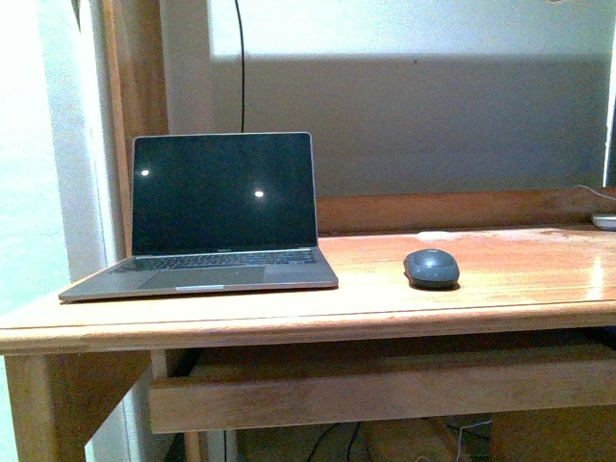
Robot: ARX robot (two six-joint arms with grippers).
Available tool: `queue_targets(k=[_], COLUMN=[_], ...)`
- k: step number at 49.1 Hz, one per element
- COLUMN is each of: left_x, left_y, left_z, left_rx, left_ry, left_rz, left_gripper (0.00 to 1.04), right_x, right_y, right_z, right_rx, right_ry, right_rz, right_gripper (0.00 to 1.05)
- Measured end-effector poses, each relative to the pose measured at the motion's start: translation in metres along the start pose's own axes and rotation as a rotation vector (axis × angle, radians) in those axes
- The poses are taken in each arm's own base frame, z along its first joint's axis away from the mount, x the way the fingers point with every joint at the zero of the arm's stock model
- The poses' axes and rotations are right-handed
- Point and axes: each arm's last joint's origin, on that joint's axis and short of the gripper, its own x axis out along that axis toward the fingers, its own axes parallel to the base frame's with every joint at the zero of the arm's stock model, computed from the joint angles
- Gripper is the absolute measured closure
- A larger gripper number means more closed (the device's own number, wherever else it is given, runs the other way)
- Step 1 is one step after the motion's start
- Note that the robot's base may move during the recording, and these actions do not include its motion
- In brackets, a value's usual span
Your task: Place mouse
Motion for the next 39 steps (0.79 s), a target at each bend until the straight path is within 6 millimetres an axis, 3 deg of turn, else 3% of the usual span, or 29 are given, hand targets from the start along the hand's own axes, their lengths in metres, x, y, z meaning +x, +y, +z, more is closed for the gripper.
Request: queue_targets(k=[12, 19, 34, 39], left_x=[0.000, 0.000, 0.000, 0.000], left_y=[0.000, 0.000, 0.000, 0.000], left_z=[0.000, 0.000, 0.000, 0.000], left_rx=[0.000, 0.000, 0.000, 0.000], left_ry=[0.000, 0.000, 0.000, 0.000], left_rz=[0.000, 0.000, 0.000, 0.000], left_gripper=[0.08, 0.08, 0.08, 0.08], right_x=[0.000, 0.000, 0.000, 0.000], right_y=[-0.017, -0.017, -0.017, -0.017], right_z=[-0.015, -0.022, -0.023, -0.023], right_rx=[-0.052, -0.054, -0.059, -0.059], right_ry=[-0.014, -0.021, -0.027, -0.027], right_rz=[0.025, 0.022, 0.024, 0.024], right_gripper=[0.80, 1.01, 1.02, 0.87])
